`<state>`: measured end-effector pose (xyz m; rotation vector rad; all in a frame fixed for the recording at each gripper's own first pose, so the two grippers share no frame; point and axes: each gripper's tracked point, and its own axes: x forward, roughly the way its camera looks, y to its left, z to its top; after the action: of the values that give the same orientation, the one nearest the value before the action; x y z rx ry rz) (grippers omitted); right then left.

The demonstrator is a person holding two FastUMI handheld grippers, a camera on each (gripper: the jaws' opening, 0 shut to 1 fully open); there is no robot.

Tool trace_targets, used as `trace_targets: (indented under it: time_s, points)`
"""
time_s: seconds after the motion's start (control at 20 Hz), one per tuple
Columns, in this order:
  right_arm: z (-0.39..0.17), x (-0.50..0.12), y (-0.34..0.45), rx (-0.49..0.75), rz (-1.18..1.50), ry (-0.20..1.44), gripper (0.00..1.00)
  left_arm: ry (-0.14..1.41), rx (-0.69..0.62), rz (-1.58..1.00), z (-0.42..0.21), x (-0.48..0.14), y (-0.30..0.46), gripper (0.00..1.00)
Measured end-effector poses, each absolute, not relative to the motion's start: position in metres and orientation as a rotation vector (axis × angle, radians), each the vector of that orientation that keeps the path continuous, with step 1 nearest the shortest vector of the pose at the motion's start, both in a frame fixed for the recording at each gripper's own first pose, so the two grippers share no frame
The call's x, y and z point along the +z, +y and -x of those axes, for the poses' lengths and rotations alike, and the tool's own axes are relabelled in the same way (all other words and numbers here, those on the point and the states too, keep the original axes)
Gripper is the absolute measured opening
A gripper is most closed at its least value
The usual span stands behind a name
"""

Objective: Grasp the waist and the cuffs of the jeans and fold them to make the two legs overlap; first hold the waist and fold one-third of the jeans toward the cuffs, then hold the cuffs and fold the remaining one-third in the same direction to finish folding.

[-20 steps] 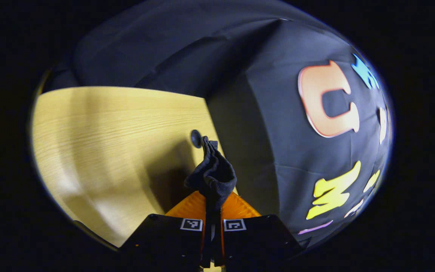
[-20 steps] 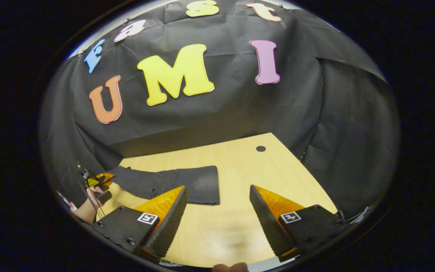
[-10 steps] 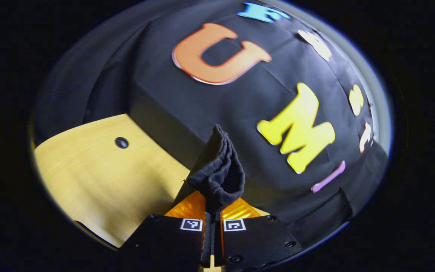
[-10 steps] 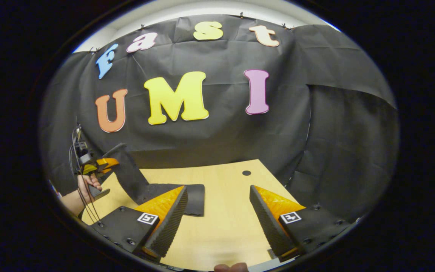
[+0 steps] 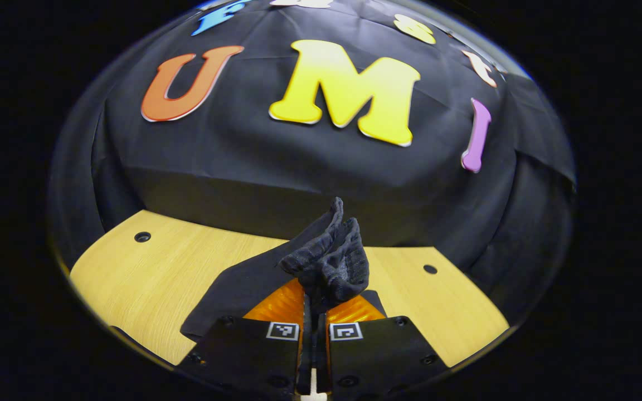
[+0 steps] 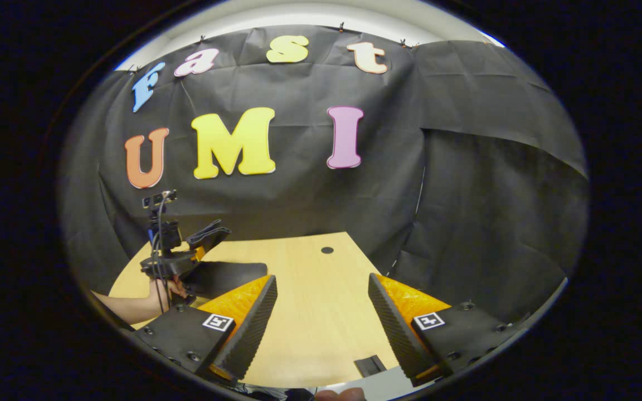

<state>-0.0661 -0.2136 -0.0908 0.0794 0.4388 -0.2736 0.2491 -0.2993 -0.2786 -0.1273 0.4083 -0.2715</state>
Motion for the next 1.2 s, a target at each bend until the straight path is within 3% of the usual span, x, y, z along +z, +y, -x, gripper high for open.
trace_targets:
  time_s: [0.25, 0.55, 0.7, 0.9, 1.2]
  points:
    - [0.059, -0.100, -0.226, -0.265, -0.061, 0.483, 0.98, 0.479, -0.248, 0.043, -0.243, -0.345, -0.323, 0.06]
    - [0.042, -0.113, -0.225, -0.225, -0.065, 0.524, 0.98, 0.561, -0.223, 0.073, -0.231, -0.382, -0.332, 0.10]
    - [0.032, -0.113, -0.220, -0.201, -0.058, 0.522, 0.98, 0.563, -0.230, 0.081, -0.229, -0.381, -0.337, 0.39]
    - [0.026, -0.115, -0.211, -0.184, -0.069, 0.523, 1.00, 0.540, -0.265, 0.080, -0.221, -0.362, -0.345, 1.00]
    - [0.008, -0.101, -0.183, -0.124, -0.062, 0.475, 0.98, 0.446, -0.314, 0.090, -0.217, -0.304, -0.338, 1.00]
